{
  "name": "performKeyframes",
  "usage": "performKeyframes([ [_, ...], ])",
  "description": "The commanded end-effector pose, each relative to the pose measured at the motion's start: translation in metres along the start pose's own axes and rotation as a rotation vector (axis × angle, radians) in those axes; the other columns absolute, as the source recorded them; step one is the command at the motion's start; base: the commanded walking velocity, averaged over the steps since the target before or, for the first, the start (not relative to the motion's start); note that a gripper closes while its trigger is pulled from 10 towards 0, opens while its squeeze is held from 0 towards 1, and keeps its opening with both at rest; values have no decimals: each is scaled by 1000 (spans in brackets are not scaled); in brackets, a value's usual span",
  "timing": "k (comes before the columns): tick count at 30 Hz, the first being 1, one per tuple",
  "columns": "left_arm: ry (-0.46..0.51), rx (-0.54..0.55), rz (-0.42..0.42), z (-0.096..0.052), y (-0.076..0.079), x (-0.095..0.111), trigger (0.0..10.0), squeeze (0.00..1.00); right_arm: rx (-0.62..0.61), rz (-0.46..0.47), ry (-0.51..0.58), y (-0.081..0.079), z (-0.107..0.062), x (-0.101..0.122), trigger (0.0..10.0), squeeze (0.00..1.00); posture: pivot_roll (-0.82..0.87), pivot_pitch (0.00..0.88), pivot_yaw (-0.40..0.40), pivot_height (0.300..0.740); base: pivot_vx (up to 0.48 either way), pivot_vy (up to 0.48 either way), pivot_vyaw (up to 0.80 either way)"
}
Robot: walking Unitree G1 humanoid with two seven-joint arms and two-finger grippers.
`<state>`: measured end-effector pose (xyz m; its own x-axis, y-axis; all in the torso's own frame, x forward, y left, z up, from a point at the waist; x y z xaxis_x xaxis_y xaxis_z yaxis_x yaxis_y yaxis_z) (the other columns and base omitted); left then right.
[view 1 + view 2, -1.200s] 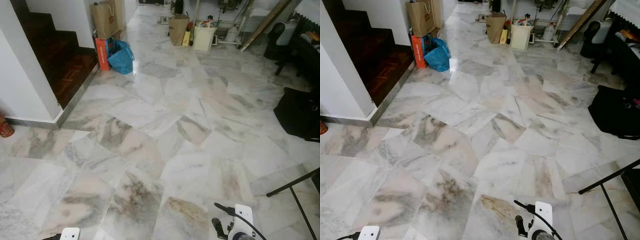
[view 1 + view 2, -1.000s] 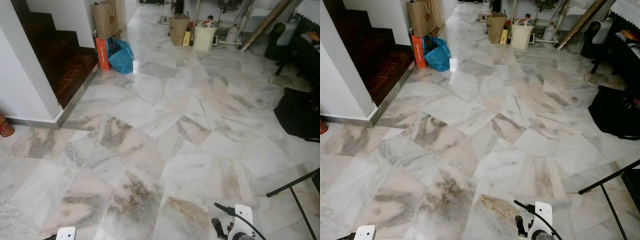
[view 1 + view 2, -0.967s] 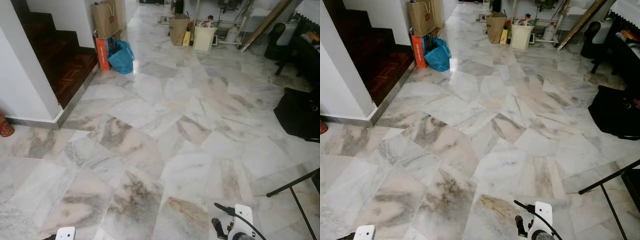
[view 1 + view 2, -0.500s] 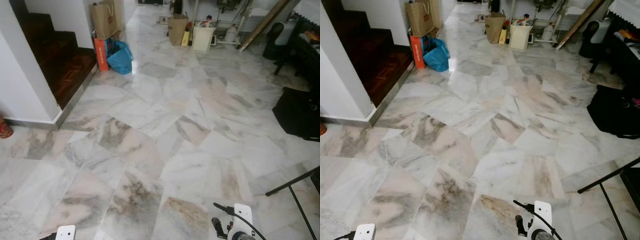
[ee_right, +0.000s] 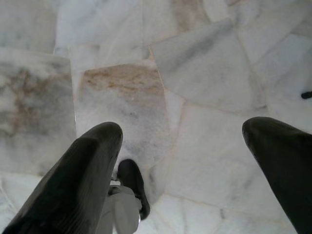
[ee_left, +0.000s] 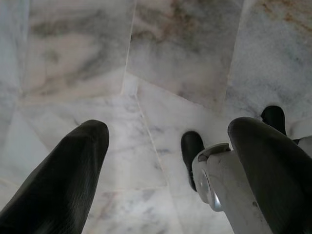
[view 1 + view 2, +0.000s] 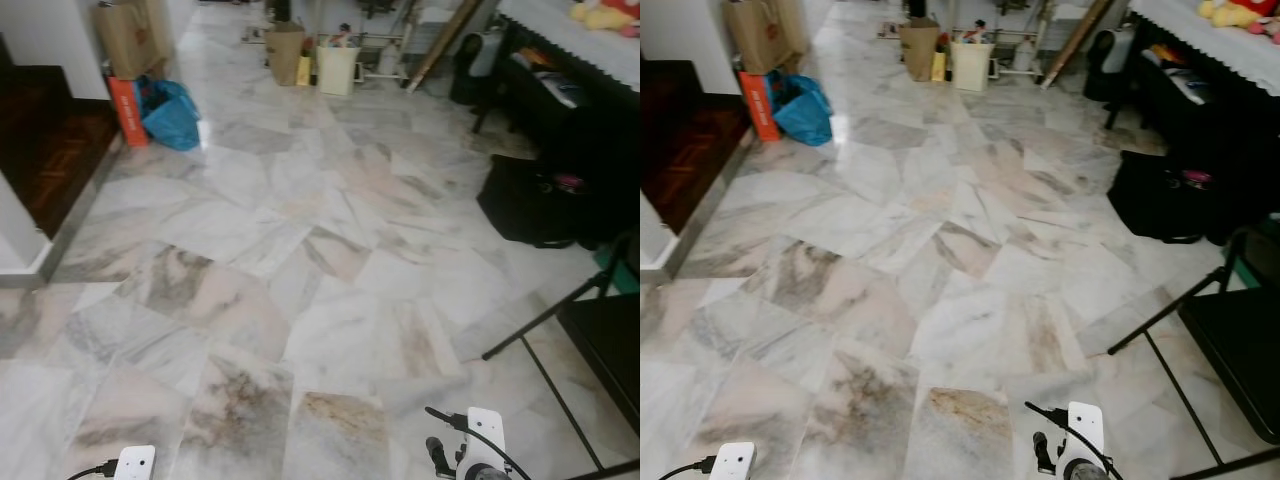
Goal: Hang hanger
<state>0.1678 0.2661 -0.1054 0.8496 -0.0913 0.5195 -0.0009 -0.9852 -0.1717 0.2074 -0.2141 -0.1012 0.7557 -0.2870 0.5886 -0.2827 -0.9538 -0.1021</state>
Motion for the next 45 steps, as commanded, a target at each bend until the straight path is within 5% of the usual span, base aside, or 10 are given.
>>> performKeyframes([
  [1, -18, -5, -6, -1, 1, -5, 10000, 0, -13, -7, -1, 6, -1, 1, 10000, 0, -59, 0, -59, 740, 0, 0, -788],
  [45, -14, -12, -18, -1, 1, -5, 10000, 0, -9, -5, -5, 4, -1, 0, 10000, 0, -58, 0, -58, 740, 0, 0, -784],
])
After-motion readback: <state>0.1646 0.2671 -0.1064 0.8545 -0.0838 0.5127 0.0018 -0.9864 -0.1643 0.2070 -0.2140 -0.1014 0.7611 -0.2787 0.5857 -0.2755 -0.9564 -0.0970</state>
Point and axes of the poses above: a point about 5 cm out from each wrist's last joint towards the gripper, its own z axis pointing out of the wrist towards the gripper, its own x axis along the axis of the wrist's last joint, y = z × x, the point moved 3 cm from there along z, pointing out of the wrist towards the gripper, and after that the axes turned 7 degrees about z, right-handed, at the moved point
